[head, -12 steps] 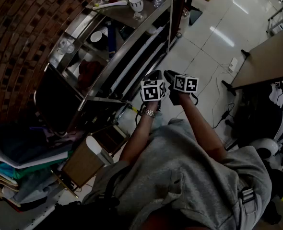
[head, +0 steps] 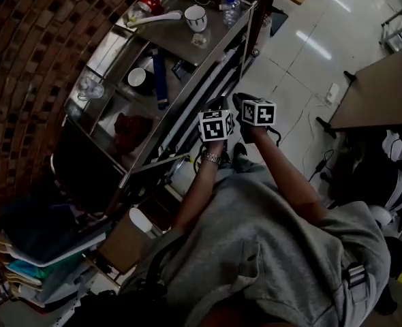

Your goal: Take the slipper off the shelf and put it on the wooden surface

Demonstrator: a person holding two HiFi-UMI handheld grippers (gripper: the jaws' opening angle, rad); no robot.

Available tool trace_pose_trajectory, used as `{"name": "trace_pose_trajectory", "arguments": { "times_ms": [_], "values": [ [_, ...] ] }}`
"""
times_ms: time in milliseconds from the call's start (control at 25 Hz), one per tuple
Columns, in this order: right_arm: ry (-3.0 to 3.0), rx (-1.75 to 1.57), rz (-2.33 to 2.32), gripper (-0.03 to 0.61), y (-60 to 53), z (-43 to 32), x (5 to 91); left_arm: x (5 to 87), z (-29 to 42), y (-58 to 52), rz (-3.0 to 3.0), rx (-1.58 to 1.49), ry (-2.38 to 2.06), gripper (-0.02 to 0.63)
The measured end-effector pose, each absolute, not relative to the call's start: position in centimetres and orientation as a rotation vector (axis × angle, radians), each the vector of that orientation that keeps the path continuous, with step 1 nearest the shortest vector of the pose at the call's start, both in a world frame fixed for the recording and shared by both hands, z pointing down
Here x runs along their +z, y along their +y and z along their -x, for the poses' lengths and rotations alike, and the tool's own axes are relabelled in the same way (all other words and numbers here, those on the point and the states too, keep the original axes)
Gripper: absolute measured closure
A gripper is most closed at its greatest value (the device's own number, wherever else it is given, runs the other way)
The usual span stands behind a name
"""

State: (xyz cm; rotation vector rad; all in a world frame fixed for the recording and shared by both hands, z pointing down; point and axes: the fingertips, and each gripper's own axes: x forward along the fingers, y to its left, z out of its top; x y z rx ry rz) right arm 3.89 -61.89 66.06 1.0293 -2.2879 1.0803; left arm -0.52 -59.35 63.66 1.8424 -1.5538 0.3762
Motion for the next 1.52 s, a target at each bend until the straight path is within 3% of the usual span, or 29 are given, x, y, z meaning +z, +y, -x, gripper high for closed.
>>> {"name": "trace_pose_trajectory", "arguments": {
  "times_ms": [80,160,320,440,520,720,760,800,840,1040,1520],
  "values": [
    [-2.289,1.106,-1.045,0.528,-64.0,-3.8,66.6,63.7,1.0,-60.6,-1.836,0.373,-1.561,0.609],
    [-2.268,1.153,-0.979,0.501,-65.6,-2.9,68.8,64.3,1.4,-61.2,-1.817,0.378,-1.565,0.609],
    [-2.163,1.355,-0.905,0.295,-70.4,-0.6,75.2,66.4,0.7,-60.1,-1.820,0.462,-1.536,0.609],
    [-2.072,1.543,-1.062,0.217,-75.8,0.5,79.3,68.9,0.3,-58.5,-1.766,0.487,-1.512,0.609],
    [-1.984,1.629,-1.188,0.117,-78.7,1.4,81.8,70.5,0.6,-57.3,-1.726,0.528,-1.497,0.609],
    [-1.873,1.689,-1.375,0.061,-83.3,3.0,85.4,72.8,1.2,-56.2,-1.668,0.564,-1.484,0.609],
    [-1.876,1.683,-1.412,0.065,-84.2,2.7,86.1,73.0,1.3,-56.3,-1.662,0.561,-1.482,0.609],
    [-1.880,1.688,-1.442,0.129,-85.0,2.5,86.5,73.2,1.5,-56.4,-1.659,0.562,-1.481,0.609],
    [-1.884,1.700,-1.462,0.279,-85.4,2.5,86.5,73.4,1.7,-56.6,-1.658,0.565,-1.481,0.609],
    [-1.963,1.638,-1.452,0.440,-84.2,2.2,83.4,73.1,1.9,-57.5,-1.663,0.541,-1.484,0.609],
    [-2.200,1.393,-1.363,0.520,-75.7,-6.3,74.3,68.3,1.1,-62.2,-1.754,0.427,-1.521,0.609]
  ]
}}
